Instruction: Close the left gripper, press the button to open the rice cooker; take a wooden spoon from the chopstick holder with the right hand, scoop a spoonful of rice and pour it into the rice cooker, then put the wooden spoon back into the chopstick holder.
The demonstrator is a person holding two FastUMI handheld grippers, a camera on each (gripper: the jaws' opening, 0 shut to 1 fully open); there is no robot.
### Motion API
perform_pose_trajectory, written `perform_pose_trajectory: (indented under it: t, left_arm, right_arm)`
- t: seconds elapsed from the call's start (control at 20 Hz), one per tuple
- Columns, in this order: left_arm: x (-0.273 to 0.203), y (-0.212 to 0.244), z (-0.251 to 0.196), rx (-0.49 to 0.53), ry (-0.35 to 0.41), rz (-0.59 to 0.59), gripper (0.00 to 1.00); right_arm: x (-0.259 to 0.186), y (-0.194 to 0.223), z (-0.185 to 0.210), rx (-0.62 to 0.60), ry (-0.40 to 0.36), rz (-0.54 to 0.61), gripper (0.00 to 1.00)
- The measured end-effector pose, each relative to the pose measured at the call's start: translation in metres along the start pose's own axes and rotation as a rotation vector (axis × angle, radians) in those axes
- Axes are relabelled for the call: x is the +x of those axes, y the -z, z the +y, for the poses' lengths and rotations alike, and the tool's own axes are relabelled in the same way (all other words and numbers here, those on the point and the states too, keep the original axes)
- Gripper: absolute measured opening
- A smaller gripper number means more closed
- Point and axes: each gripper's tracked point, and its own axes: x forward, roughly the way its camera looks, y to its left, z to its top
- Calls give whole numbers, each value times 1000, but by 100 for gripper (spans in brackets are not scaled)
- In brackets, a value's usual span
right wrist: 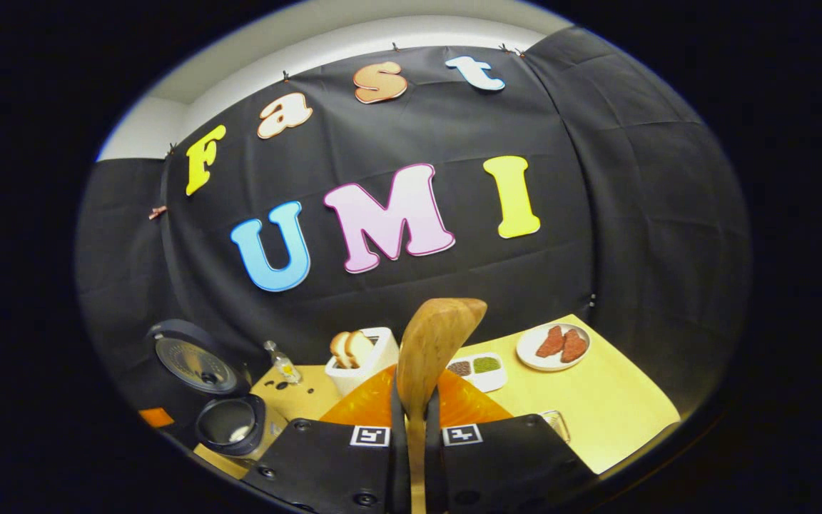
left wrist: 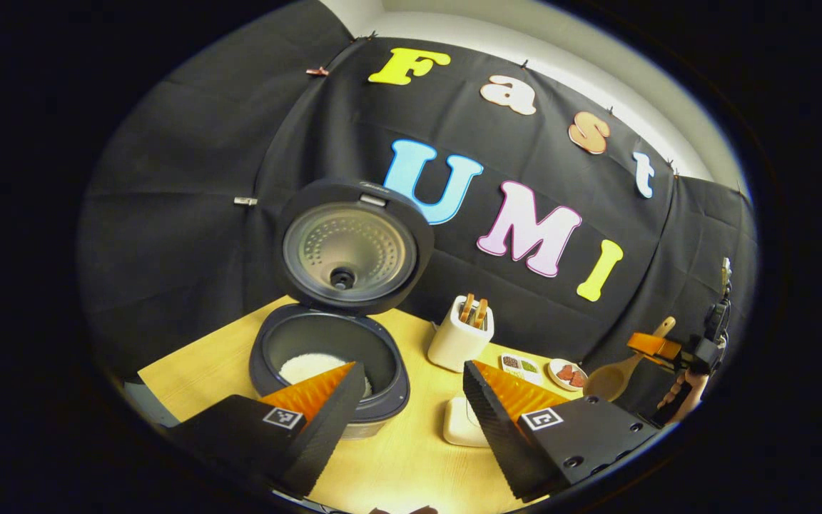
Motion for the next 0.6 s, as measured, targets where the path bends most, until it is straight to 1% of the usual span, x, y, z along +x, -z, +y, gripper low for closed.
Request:
perform_pose_trajectory:
  t: [0.05, 0.1, 0.15, 0.2, 0.25, 0.35, 0.4, 0.5, 0.6]
  left_arm:
    - [3, 5, -2, -5, -15, 16, 95]
    - [8, 6, -9, -28, -10, 18, 95]
    - [11, 7, -16, -34, -5, 27, 95]
    - [17, 4, -16, -14, -26, 25, 95]
    - [21, 1, -18, 6, -37, 22, 95]
    - [29, -6, -31, 25, -36, 4, 95]
    - [32, -7, -38, 30, -32, -5, 95]
    - [31, -7, -51, 46, -32, -20, 95]
    - [29, -12, -65, 54, -31, -49, 96]
  right_arm:
    - [1, 2, -6, -4, -13, -5, 12]
    - [2, 5, -15, -3, -21, 12, 12]
    - [-3, 9, -29, -18, -14, 12, 12]
    - [3, 7, -48, -41, 15, 3, 12]
    - [5, 12, -62, -32, 24, 30, 12]
    - [11, 20, -73, 11, 10, 58, 12]
    - [13, 22, -84, 30, 22, 67, 12]
    - [22, 20, -107, 29, 45, 54, 12]
    - [31, 25, -123, 31, 59, 67, 12]
